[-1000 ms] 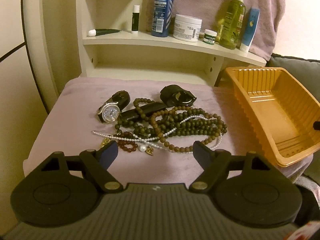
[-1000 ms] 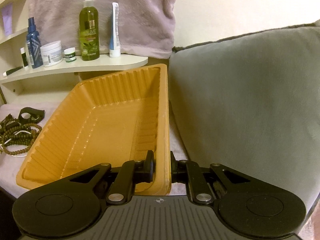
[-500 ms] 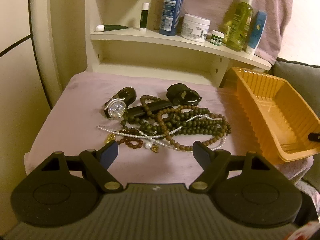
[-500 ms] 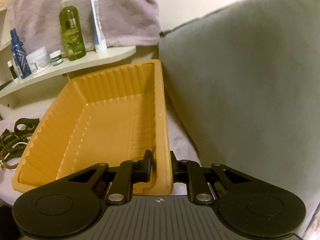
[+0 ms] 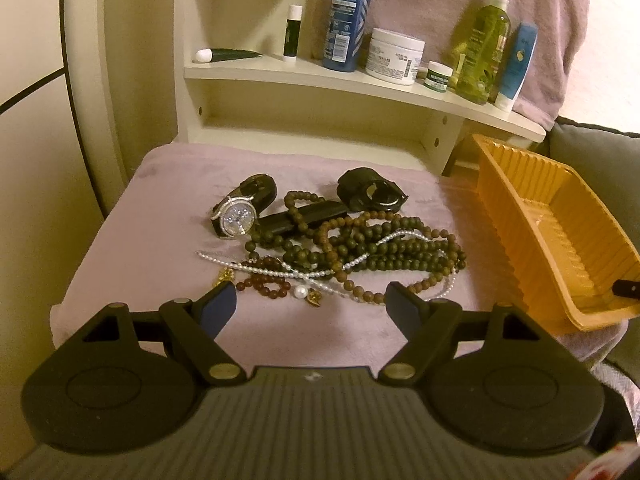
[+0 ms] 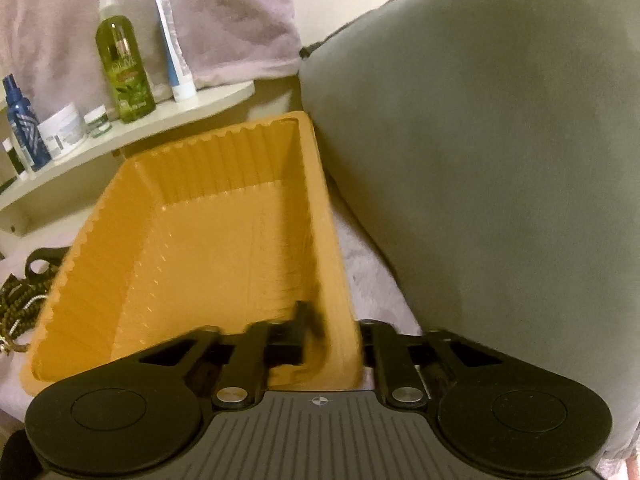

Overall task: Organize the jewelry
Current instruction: 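Lower the left tool onto the brown bead strand and close on it, then lift the brown beads with the left tool and drop them into the tray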

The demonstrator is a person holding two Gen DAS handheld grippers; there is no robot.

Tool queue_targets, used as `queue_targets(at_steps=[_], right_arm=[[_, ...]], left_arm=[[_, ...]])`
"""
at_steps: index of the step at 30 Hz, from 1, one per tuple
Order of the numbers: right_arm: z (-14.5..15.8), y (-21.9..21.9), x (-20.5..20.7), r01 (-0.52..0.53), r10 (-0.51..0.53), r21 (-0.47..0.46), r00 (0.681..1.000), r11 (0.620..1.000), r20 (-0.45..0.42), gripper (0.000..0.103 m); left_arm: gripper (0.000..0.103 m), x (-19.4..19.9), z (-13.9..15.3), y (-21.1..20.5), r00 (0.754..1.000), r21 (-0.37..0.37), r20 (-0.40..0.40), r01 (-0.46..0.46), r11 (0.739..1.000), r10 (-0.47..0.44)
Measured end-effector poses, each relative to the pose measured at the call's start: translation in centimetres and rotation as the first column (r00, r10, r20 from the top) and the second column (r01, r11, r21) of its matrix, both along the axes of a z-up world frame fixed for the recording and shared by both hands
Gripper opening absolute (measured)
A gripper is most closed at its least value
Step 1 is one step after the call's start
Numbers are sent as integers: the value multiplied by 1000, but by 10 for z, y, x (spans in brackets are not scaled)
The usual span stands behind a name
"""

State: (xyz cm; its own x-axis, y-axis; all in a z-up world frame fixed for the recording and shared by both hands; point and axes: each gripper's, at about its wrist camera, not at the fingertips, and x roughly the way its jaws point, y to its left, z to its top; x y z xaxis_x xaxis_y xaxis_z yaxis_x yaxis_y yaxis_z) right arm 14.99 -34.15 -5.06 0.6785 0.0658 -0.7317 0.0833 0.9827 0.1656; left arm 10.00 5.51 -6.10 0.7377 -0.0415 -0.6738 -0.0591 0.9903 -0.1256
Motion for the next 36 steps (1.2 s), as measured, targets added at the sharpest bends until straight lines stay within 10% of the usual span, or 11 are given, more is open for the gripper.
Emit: queue_targets(at_steps=[11,21,36], right_arm=[[26,-5,-8,-9,13,-72,998,997,56,4],[29,-8,-10,-10,14,-76,999,997,51,4],[27,-10,-9,-14,18,-74,998,997,53,4]], left_arm=[[72,10,1,-6,999,10,5,37,999,-37],[26,36,-5,-14,997,19,-14,70,997,-70],[6,44,5,-17,993,37,-42,109,993,-107]])
